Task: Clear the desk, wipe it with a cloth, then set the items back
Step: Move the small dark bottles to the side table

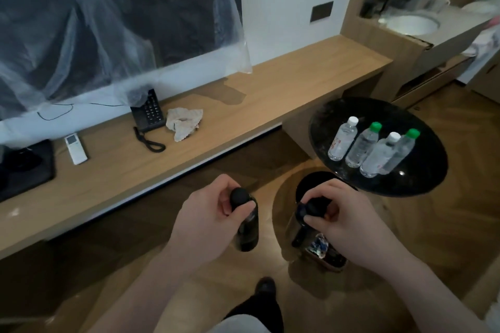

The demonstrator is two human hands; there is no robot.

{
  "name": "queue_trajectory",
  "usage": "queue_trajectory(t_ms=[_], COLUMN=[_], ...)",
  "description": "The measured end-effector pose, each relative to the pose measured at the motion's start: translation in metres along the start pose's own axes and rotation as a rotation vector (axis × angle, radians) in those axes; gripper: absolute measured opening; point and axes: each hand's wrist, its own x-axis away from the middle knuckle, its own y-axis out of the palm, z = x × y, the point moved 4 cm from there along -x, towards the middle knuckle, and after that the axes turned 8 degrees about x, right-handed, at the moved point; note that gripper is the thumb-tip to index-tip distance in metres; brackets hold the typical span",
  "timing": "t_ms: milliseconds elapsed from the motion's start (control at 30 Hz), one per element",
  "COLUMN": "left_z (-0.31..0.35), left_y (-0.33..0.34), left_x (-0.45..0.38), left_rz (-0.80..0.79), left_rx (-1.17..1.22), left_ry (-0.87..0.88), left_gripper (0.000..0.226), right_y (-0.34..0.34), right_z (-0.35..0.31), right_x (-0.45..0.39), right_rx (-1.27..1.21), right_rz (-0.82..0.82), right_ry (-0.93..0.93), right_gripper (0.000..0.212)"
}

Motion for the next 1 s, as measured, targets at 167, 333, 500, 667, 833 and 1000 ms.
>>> queue_trajectory(t_ms=[167,333,500,667,833,1000], left_z=[0.014,0.041,0.065,0.08,0.086,0.098], left_y=[0.04,0.093,0.128,0.153,0.174,0.203], left_x=[-0.045,-0.111,-0.159,-0.184,-0.191,-0.191], left_rz=[-0.005,-0.057,-0.078,-0.045,-0.008,0.072], left_rx=[-0.069,-0.09,-0.04,0.01,-0.025,-0.041], left_ry=[-0.014,0.027,0.044,0.057,0.025,-0.07], left_gripper=[0.023,0.024,0.026,0.026,0.028,0.026], right_y=[-0.02,-0.057,-0.087,-0.11,-0.125,-0.135], right_z=[0.042,0.093,0.13,0.167,0.197,0.229], right_x=[-0.031,-0.053,-0.076,-0.099,-0.126,-0.148], right_rx=[-0.01,-0.036,-0.019,0.02,-0.009,0.002], right_rz=[-0.001,0.021,0.037,0.038,-0.026,-0.125], right_ry=[-0.016,0.071,0.118,0.144,0.114,0.009], right_gripper=[0.029,0.03,0.033,0.035,0.033,0.031])
